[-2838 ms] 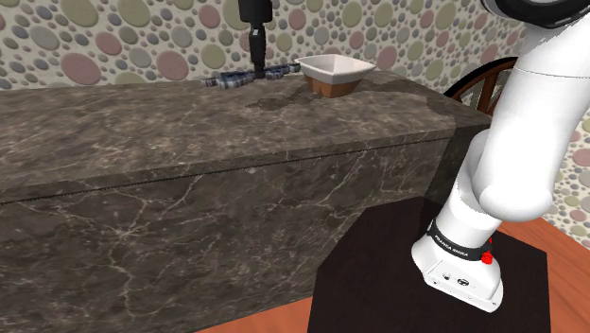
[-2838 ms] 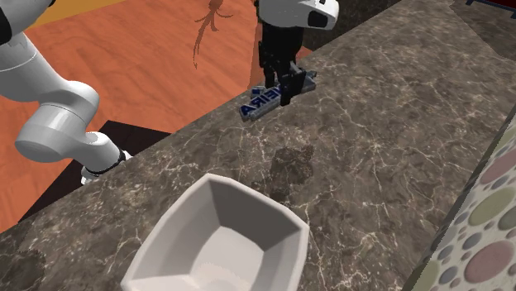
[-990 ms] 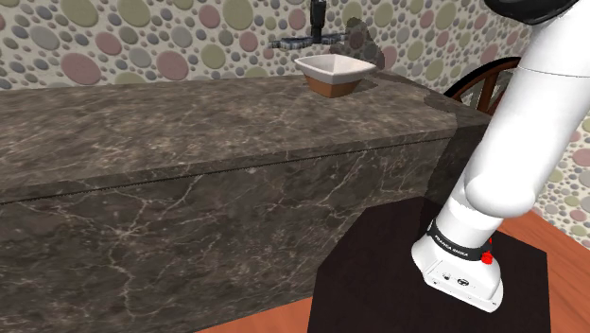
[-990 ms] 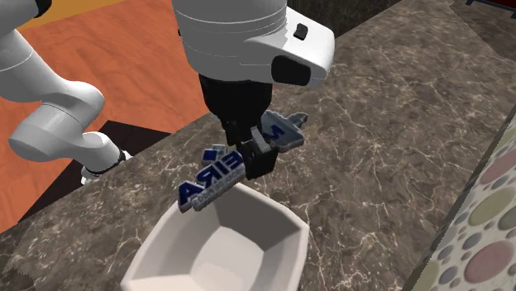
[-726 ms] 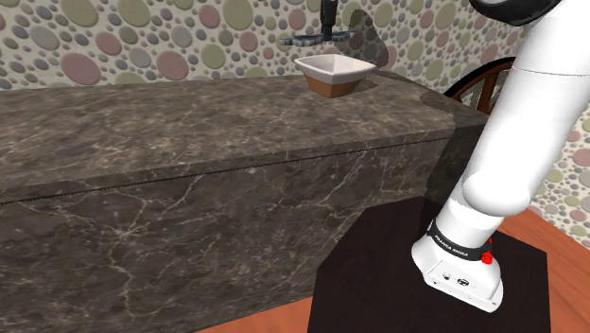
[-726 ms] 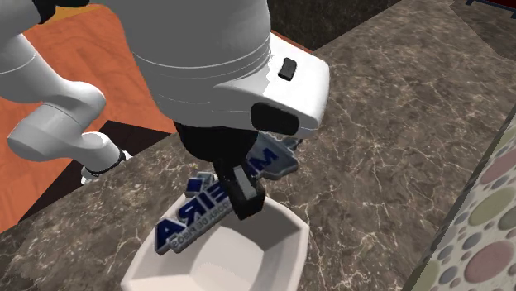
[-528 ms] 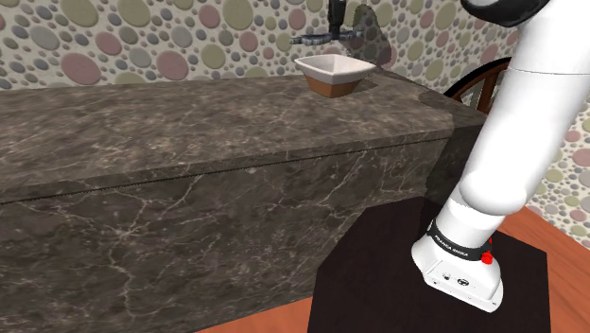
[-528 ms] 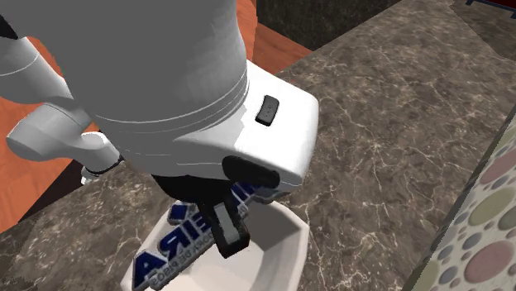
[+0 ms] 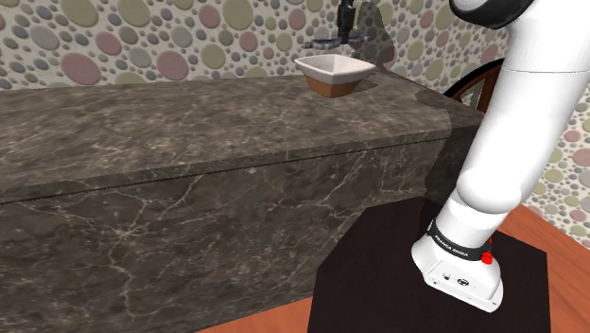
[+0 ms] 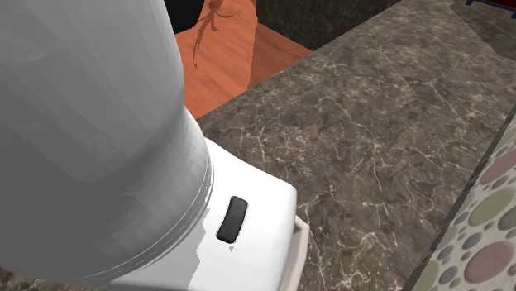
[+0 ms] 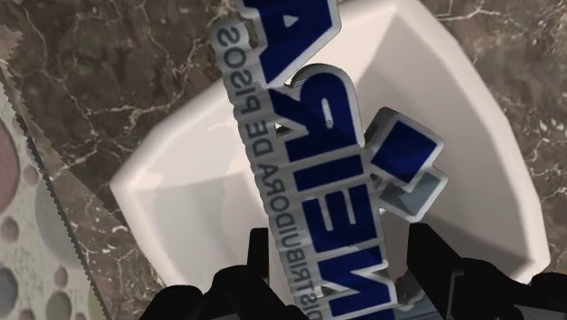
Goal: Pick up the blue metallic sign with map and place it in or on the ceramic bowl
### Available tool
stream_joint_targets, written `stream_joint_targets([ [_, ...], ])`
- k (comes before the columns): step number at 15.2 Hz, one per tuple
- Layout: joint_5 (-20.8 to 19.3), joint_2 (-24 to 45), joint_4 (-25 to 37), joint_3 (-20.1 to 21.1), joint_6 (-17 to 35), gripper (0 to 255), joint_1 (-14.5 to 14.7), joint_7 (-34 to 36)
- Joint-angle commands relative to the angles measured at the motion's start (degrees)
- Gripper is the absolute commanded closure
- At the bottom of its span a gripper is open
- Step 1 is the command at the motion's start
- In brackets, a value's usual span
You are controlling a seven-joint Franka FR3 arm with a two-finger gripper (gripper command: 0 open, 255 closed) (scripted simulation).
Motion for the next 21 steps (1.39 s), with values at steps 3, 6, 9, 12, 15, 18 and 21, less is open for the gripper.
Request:
stream_joint_targets([
  [3,-0.4,-1.4,-5.0,0.1,3.7,255,0.3,0.2],
  [6,-0.6,-2.1,-8.4,0.2,6.3,255,0.5,0.4],
  [9,-0.8,-2.7,-11.4,0.2,8.8,255,0.6,0.5],
  [12,-0.8,-2.9,-12.5,0.2,9.7,255,0.6,0.6],
  [15,-0.8,-2.9,-12.5,0.2,9.7,255,0.6,0.6],
  [18,-0.8,-2.9,-12.5,0.2,9.7,255,0.6,0.6],
  [21,-0.9,-3.1,-12.7,0.2,9.8,0,0.6,0.6],
])
